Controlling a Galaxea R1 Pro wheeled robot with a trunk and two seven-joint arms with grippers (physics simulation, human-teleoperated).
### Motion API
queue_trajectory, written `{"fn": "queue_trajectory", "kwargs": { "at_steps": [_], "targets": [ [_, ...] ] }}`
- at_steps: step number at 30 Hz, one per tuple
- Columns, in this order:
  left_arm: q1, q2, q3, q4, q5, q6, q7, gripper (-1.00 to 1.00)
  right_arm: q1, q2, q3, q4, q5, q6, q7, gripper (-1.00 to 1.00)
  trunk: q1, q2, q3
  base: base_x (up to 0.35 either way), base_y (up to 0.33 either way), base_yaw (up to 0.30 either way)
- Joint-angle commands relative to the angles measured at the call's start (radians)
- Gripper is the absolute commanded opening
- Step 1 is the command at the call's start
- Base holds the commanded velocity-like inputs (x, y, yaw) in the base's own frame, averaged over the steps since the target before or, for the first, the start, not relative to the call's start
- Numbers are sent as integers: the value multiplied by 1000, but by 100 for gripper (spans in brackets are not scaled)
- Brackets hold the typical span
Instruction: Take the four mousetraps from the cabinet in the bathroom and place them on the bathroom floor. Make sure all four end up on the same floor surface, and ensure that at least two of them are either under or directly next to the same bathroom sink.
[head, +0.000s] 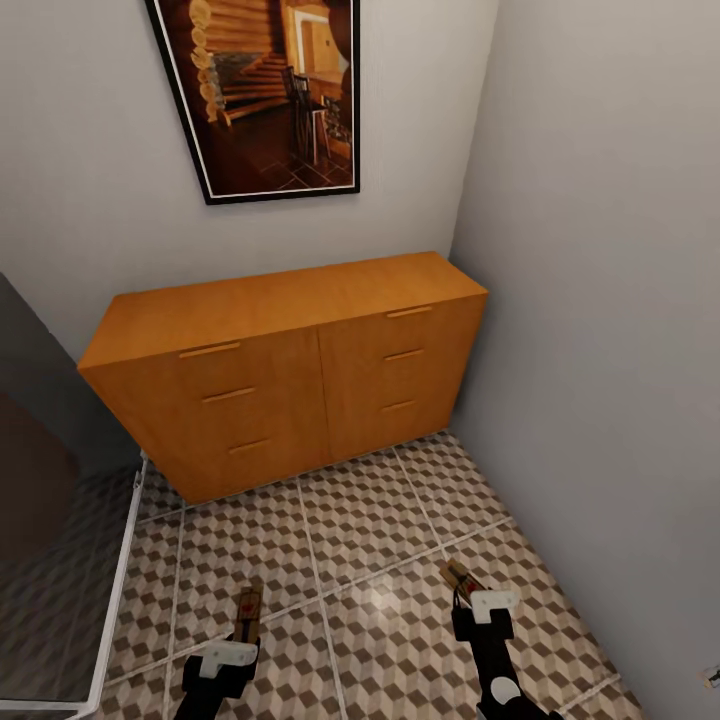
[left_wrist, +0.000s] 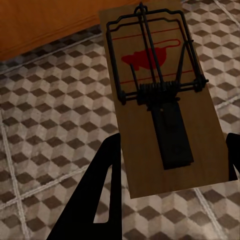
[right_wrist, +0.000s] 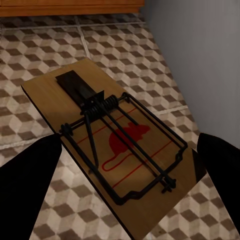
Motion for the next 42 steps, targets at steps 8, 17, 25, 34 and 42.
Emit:
{"fn": "queue_trajectory", "kwargs": {
  "at_steps": [8, 17, 25, 34, 42],
  "targets": [
    [-1, -1, -9, 4, 0, -3, 10, -100, -1, 0, 3, 6, 9, -1, -12, -100, 0, 0, -1, 0, 0, 55],
    [-1, -2, -9, 4, 0, -3, 10, -100, -1, 0, 1, 6, 9, -1, -12, -100, 0, 0, 1, 0, 0, 231],
    [-1, -2, -9, 3, 0, 53, 9, -100, -1, 0, 1, 6, 9, -1, -12, -100, 0, 0, 9, -25, 0, 245],
    [0, -4, -9, 3, 0, 70, 9, -100, -1, -1, 1, 6, 9, -1, -12, -100, 0, 0, 17, -100, 0, 246],
    [-1, -2, -8, 3, 0, 82, 8, -100, -1, -2, 0, 6, 9, -1, -12, -100, 0, 0, 24, -6, 0, 252]
  ]
}}
